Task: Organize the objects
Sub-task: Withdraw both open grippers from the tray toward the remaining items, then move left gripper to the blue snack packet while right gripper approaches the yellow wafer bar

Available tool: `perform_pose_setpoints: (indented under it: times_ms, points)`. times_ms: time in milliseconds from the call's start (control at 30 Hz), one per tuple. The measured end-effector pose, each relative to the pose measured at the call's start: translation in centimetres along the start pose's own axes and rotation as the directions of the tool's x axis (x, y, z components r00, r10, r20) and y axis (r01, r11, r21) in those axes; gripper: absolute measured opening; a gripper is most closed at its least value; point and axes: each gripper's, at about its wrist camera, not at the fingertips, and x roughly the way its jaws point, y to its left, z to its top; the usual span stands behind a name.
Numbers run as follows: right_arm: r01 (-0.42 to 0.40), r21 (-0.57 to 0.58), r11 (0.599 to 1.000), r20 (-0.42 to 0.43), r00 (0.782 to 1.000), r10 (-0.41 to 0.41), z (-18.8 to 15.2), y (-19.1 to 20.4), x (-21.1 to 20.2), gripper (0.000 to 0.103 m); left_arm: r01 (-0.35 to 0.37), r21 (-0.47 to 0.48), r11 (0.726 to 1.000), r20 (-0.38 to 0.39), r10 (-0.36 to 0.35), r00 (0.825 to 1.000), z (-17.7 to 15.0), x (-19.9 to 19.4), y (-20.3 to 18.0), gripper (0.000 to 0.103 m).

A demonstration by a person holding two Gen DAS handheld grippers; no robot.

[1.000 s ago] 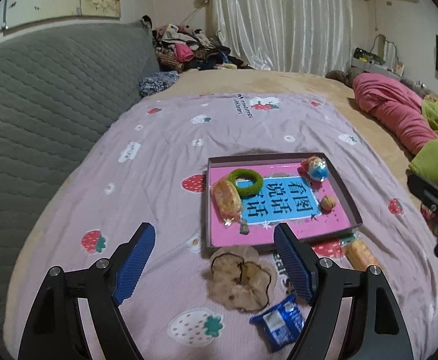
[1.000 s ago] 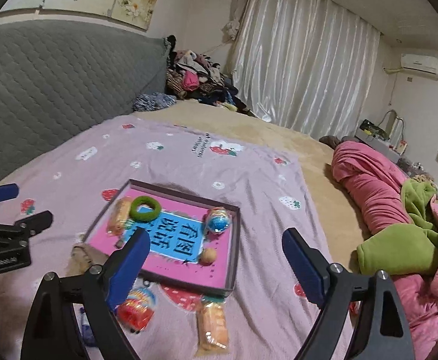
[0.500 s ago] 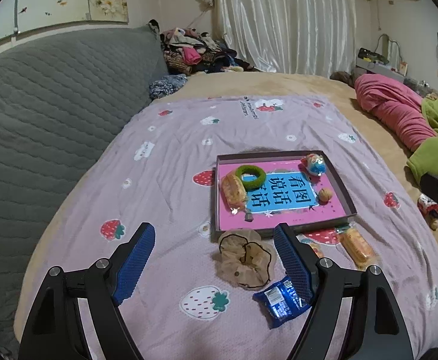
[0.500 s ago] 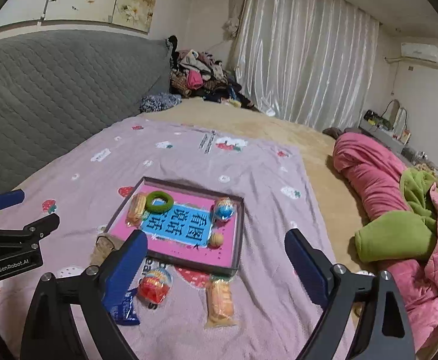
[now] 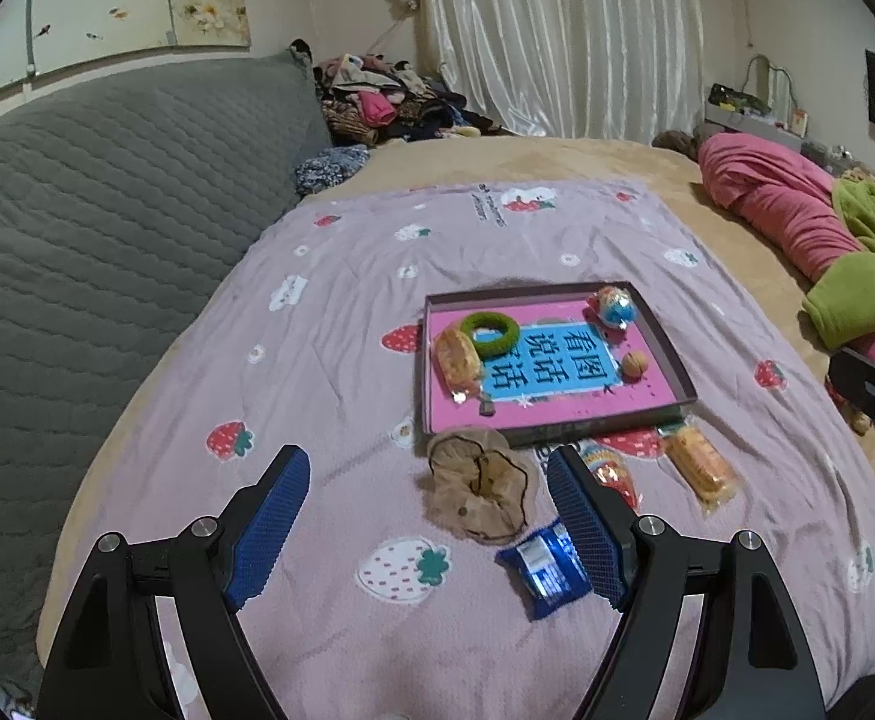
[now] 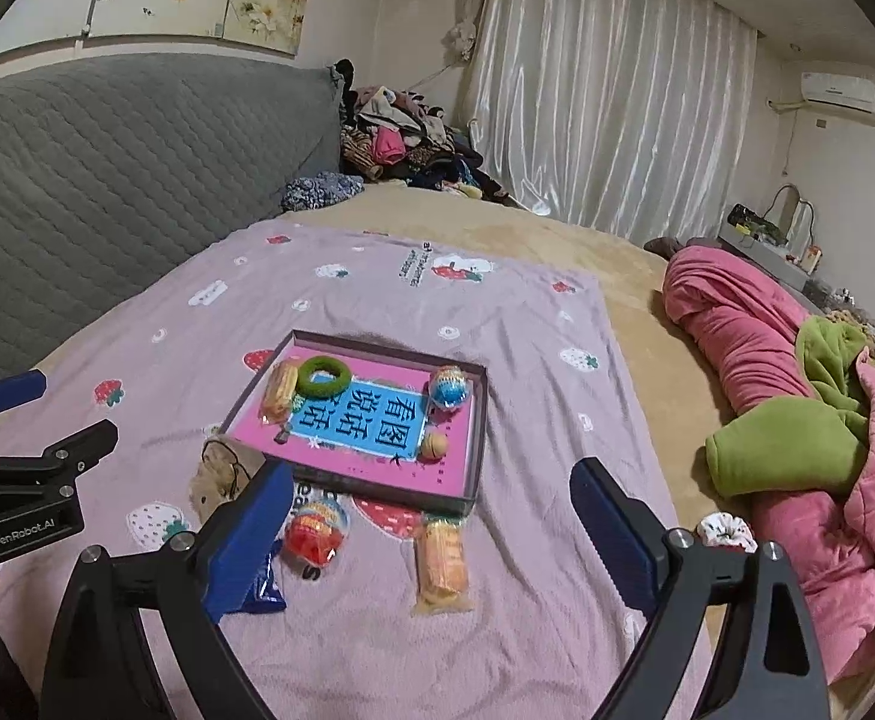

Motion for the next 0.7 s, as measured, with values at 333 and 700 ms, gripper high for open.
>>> perform_pose_setpoints:
  times_ms: [333, 700]
  points:
    - [0.009, 0.007, 1.000, -0.007, 1.000, -0.009, -1.5, -0.5, -1.0, 0.098, -0.006, 0.012, 1.000, -0.038, 0.007, 0.999, -2.3, -0.3, -0.4, 0.083]
    - [0.003, 0.008, 1.000, -0.015, 1.000, -0.003, -2.9, -0.3, -2.3, 0.099, -0.015, 0.035, 0.999, -0.049, 0.017, 0.999, -4.1, -1.4, -1.0, 0.083]
